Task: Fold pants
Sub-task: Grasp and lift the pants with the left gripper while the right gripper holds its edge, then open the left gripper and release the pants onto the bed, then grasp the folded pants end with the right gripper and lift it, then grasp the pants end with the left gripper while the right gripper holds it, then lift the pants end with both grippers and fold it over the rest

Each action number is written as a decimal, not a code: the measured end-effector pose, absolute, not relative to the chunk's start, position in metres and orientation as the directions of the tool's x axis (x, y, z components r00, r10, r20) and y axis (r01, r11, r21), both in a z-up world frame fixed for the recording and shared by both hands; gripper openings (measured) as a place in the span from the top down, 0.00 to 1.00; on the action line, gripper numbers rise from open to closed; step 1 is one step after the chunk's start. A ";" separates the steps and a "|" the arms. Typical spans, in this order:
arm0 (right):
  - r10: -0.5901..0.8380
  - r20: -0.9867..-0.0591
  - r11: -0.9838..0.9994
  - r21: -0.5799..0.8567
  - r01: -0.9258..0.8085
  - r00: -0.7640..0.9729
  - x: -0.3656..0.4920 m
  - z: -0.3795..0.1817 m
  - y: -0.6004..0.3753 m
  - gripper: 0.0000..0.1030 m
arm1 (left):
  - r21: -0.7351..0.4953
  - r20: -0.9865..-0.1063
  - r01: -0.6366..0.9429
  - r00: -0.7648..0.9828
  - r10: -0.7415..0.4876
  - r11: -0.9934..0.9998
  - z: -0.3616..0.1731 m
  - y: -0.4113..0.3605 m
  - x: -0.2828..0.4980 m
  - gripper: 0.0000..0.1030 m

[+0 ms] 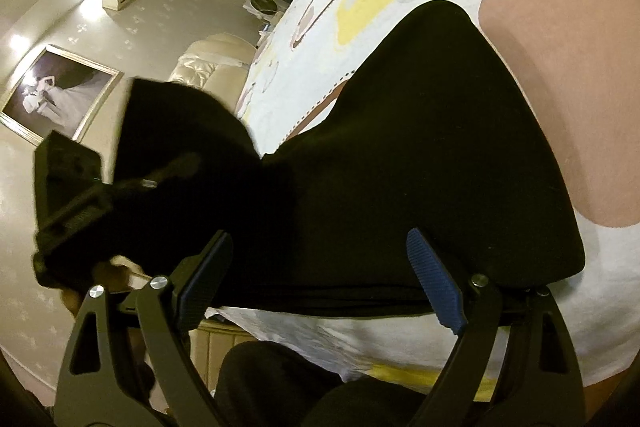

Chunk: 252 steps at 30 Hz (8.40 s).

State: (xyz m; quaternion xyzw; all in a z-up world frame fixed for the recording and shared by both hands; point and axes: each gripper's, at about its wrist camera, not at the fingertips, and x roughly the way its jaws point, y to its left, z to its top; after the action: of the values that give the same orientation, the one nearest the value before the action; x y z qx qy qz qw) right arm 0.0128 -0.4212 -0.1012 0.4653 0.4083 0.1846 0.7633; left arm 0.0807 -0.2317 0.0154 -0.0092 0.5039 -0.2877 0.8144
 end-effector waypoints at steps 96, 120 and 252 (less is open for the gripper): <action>0.318 -0.770 0.843 0.496 0.206 0.554 0.033 -0.052 -0.433 0.95 | -0.216 -0.794 0.230 0.524 -0.307 0.949 -0.037 -0.034 0.046 0.22; 0.412 -0.698 0.678 0.664 0.315 0.586 0.023 -0.097 -0.463 0.94 | -0.185 -0.801 0.256 0.519 -0.296 0.949 -0.041 -0.044 0.042 0.22; 0.665 -0.547 0.578 0.808 0.114 0.508 0.075 -0.108 -0.387 0.64 | -0.562 -0.715 0.263 0.323 -0.620 0.784 -0.061 -0.021 0.112 0.68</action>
State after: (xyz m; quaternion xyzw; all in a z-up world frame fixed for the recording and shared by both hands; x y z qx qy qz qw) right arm 0.0746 -0.3872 -0.1080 0.4220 0.4615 0.1815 0.7590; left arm 0.1117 -0.0205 -0.0614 -0.1747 0.5110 -0.2781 0.7944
